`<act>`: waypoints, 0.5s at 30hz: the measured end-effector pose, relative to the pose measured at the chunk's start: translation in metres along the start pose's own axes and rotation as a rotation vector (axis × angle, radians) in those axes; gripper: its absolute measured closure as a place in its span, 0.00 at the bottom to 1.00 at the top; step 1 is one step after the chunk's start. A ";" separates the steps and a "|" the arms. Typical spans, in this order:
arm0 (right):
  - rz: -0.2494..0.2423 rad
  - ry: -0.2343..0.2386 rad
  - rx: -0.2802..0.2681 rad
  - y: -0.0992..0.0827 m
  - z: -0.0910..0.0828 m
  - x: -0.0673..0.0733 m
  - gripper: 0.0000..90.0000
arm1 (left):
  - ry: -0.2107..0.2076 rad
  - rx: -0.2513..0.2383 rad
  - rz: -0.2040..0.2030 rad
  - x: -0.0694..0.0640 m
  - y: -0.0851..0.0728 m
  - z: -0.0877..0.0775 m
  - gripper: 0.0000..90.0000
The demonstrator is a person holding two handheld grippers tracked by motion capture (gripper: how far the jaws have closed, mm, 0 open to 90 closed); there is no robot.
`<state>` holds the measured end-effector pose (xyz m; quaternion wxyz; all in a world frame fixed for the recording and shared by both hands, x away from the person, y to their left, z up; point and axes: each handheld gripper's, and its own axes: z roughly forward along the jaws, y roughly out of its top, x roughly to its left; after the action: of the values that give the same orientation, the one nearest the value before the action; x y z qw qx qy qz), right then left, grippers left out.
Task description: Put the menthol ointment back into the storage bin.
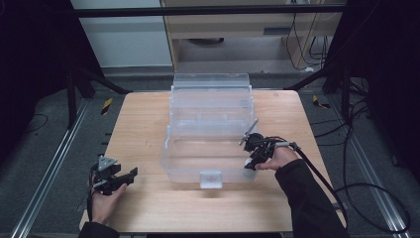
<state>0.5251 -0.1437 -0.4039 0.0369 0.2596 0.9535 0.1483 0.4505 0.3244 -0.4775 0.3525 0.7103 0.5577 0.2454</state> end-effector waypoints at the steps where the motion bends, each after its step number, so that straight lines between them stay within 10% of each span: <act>1: 0.002 -0.001 0.000 0.000 0.000 0.000 0.57 | 0.001 0.000 0.000 0.000 0.000 0.000 0.34; 9: 0.013 -0.015 -0.034 -0.002 -0.003 0.002 0.56 | 0.001 -0.001 -0.003 0.001 0.000 0.000 0.34; 15: 0.068 -0.038 -0.184 -0.010 -0.024 0.006 0.50 | 0.001 -0.001 -0.002 0.000 0.000 0.000 0.34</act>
<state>0.5119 -0.1555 -0.3846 0.0737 0.2902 0.9257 0.2313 0.4505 0.3246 -0.4775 0.3528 0.7093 0.5586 0.2455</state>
